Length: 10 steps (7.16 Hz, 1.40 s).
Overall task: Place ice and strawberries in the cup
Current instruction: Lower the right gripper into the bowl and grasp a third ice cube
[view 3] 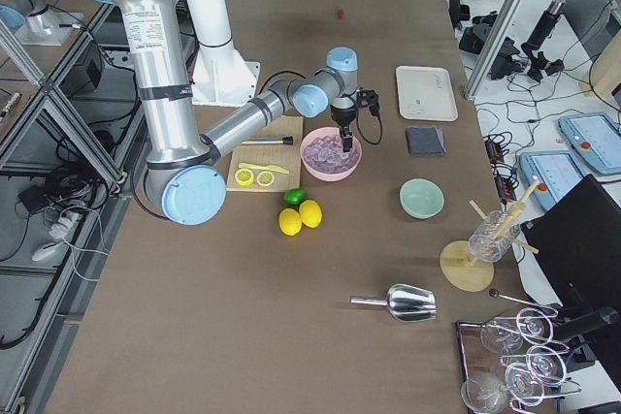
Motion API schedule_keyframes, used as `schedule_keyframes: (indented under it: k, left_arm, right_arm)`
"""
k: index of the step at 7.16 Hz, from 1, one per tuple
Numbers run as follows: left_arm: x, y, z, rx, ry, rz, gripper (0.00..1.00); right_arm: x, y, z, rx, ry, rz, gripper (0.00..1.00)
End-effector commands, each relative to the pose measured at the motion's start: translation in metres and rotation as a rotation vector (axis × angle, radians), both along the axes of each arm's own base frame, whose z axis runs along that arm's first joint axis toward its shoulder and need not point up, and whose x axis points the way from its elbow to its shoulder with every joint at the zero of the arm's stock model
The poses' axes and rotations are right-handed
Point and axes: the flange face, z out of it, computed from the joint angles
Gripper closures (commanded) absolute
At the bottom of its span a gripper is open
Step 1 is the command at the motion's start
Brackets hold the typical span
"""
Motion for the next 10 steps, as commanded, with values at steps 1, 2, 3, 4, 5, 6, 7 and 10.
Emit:
schedule_keyframes:
  k: [1,2,3,4,5,6,7,10]
  left_arm:
    - [0.000,0.000,0.001,0.002,0.000,0.000,0.02]
    - [0.000,0.000,0.001,0.002,-0.001,-0.001,0.02]
    - [0.000,0.000,0.001,0.002,0.000,0.000,0.02]
    - [0.000,0.000,0.001,0.002,0.000,0.000,0.02]
    - [0.000,0.000,0.001,0.002,-0.001,-0.001,0.02]
    - [0.000,0.000,0.001,0.000,-0.002,-0.001,0.02]
    - [0.000,0.000,0.001,0.000,-0.002,-0.001,0.02]
    - [0.001,0.000,0.001,0.000,-0.002,0.001,0.02]
  right_arm:
    - [-0.004,-0.004,0.016,0.026,0.018,-0.045,0.30]
    - [-0.007,-0.007,0.025,0.028,0.013,-0.044,0.39]
    - [-0.009,-0.009,0.028,0.038,-0.001,-0.038,0.44]
    - [-0.010,-0.008,0.028,0.017,-0.009,-0.028,0.45]
    - [-0.013,-0.006,0.024,-0.015,-0.023,0.009,0.45]
    - [-0.016,-0.005,0.023,-0.024,-0.026,0.016,0.45]
    - [-0.017,-0.004,0.024,-0.026,-0.025,0.014,0.45]
    - [-0.024,0.002,0.028,-0.030,-0.020,-0.001,0.47]
